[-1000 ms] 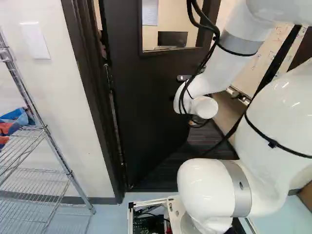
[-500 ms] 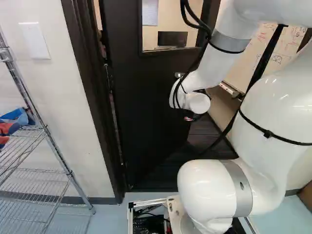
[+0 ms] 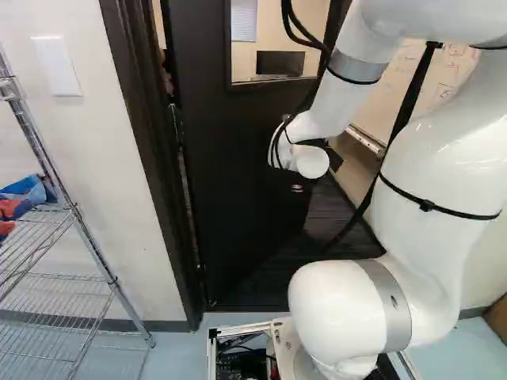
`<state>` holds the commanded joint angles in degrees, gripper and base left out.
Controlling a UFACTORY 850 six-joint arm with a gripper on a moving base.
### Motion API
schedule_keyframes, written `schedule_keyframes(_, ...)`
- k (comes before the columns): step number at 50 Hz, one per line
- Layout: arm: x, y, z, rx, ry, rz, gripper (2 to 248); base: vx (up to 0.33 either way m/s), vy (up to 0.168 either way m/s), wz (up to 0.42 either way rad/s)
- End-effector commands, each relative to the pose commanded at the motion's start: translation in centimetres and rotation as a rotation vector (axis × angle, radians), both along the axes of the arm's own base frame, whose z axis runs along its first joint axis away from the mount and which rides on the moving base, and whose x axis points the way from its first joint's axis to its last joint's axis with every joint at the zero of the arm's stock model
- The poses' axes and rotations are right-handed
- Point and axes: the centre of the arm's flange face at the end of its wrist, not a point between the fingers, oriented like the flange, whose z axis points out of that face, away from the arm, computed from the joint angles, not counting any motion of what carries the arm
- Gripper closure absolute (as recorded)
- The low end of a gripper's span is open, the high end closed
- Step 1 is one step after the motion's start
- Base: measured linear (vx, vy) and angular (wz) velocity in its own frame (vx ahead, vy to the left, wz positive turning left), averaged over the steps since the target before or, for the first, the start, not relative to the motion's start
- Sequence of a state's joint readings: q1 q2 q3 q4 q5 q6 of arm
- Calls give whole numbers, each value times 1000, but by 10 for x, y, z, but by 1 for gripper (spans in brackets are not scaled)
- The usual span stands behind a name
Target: Open the door and move inside
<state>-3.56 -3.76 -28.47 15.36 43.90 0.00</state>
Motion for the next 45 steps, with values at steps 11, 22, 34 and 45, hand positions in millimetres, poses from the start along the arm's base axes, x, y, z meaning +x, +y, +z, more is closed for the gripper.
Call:
schedule_keyframes(11, 11, 6, -1, 27, -3, -34, 3, 0, 0, 0)
schedule_keyframes(22, 22, 15, -1, 32, -5, -22, 3, 0, 0, 0)
schedule_keyframes(34, 35, 27, -1, 32, -8, 3, 3, 0, 0, 0)
schedule_keyframes(45, 48, 37, -2, 32, -11, 26, 3, 0, 0, 0)
